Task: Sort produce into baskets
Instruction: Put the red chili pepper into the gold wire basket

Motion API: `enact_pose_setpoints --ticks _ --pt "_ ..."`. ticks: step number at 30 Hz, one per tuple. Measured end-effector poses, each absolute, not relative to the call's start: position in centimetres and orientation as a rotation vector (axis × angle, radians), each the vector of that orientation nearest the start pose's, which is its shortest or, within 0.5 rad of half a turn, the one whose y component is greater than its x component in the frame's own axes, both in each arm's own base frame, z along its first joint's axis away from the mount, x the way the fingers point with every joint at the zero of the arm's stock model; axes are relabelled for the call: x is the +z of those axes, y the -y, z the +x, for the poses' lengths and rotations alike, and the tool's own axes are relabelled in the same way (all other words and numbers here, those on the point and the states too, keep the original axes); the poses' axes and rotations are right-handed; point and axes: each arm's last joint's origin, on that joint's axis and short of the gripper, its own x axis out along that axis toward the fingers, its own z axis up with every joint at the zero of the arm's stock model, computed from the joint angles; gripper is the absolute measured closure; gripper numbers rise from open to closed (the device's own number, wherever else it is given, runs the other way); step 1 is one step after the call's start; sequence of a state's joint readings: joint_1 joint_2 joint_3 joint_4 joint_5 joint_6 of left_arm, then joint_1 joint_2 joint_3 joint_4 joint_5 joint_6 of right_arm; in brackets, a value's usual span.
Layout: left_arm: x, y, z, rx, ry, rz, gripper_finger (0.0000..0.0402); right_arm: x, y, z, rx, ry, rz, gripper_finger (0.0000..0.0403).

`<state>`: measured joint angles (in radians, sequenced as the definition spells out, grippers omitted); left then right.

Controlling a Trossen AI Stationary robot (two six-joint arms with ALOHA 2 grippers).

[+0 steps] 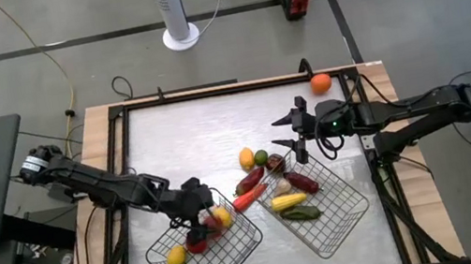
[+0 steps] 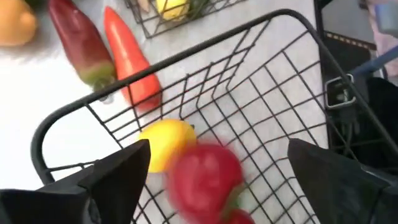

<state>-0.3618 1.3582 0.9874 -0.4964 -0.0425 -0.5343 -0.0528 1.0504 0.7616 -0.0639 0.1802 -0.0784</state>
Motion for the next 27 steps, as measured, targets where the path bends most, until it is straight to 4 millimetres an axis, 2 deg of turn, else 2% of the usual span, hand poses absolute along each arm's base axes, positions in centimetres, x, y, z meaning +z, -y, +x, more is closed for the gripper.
enact_pose_setpoints --ticks 4,7,12,16,19,23,27 --pt "25.6 9.4 26.2 -0.064 -0.882 -0.296 0.0009 28.7 1.7 23.0 -0.217 -0.365 -0.1 0.0135" --pt "25.7 8.5 26.5 -0.018 -0.866 -0.259 0.0004 28.7 1.7 23.0 -0.217 -0.366 -0.1 0.0135" --pt "27.5 5.5 27.6 0.133 -0.807 -0.218 0.0003 28.6 2.1 23.0 -0.23 -0.367 -0.098 0.0135" --pt "27.9 2.7 28.7 0.184 -0.808 -0.284 0.0003 28.6 2.2 23.0 -0.238 -0.367 -0.098 0.0135" --pt "26.6 1.1 30.1 0.193 -0.904 -0.302 0.0003 28.7 2.2 23.0 -0.237 -0.365 -0.104 0.0135" --pt "24.7 0.0 33.1 0.166 -1.039 -0.258 0.0003 28.7 2.2 23.1 -0.236 -0.362 -0.107 0.0135" --pt "23.7 -0.7 35.9 0.137 -1.136 -0.193 0.0003 28.6 2.2 23.0 -0.236 -0.373 -0.108 0.0135"
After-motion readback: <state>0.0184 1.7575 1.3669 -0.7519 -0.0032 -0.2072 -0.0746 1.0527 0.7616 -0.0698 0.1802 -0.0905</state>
